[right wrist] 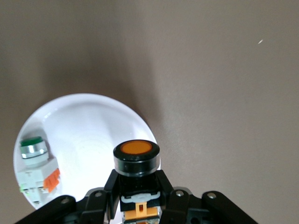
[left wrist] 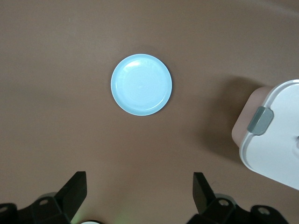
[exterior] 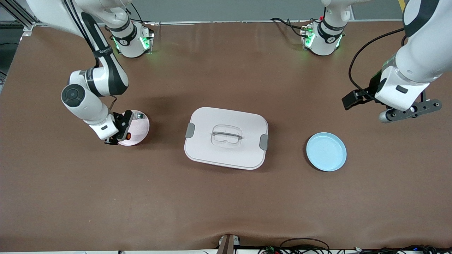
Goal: Transfer orange switch to right arm and place
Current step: 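Lower the switch onto the white plate and open the right gripper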
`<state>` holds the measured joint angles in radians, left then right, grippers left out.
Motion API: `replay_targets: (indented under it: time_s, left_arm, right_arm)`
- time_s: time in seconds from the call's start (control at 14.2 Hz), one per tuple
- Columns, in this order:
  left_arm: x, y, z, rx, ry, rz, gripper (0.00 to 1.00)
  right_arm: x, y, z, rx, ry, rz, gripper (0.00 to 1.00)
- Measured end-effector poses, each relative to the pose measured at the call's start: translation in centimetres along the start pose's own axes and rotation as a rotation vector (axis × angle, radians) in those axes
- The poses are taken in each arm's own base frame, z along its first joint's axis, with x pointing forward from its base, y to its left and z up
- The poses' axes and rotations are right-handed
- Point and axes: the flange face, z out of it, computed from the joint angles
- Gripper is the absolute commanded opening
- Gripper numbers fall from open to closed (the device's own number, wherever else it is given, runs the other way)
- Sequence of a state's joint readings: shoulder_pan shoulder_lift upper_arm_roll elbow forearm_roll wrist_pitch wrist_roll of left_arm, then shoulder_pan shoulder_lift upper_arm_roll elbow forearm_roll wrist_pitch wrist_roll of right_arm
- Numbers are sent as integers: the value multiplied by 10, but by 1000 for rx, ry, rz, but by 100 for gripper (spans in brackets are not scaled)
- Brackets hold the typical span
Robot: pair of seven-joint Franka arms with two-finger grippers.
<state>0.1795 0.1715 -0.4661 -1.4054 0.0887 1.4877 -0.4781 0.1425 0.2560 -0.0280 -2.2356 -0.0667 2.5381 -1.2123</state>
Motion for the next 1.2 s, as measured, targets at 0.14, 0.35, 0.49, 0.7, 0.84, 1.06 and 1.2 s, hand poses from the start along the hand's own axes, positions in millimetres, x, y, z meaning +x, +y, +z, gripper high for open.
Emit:
replay_targets:
  time_s: [0.14, 0.35, 0.49, 0.7, 0.84, 1.06, 1.2]
  left_arm:
    - [-1, -10, 0, 8, 0, 19, 100]
    - [-3, -15, -2, 13, 3, 43, 100]
    - [-5, -14, -3, 13, 4, 54, 100]
    - [-4, -16, -3, 13, 4, 103, 100]
    - [-3, -18, -5, 12, 8, 113, 100]
    - [-4, -19, -9, 10, 16, 112, 100]
    - [-4, -19, -10, 9, 18, 111, 100]
  right_arm:
    - [-1, -5, 16, -17, 5, -8, 0]
    - [-2, -22, 42, -25, 5, -31, 0]
    - [-2, -31, 52, -13, -21, -72, 0]
    - [-4, -41, 60, 4, -42, -97, 0]
    - [-5, -43, 61, 9, -44, -84, 0]
    - [-4, -45, 63, 9, -51, -58, 0]
    - [-3, -46, 63, 7, -55, -36, 100]
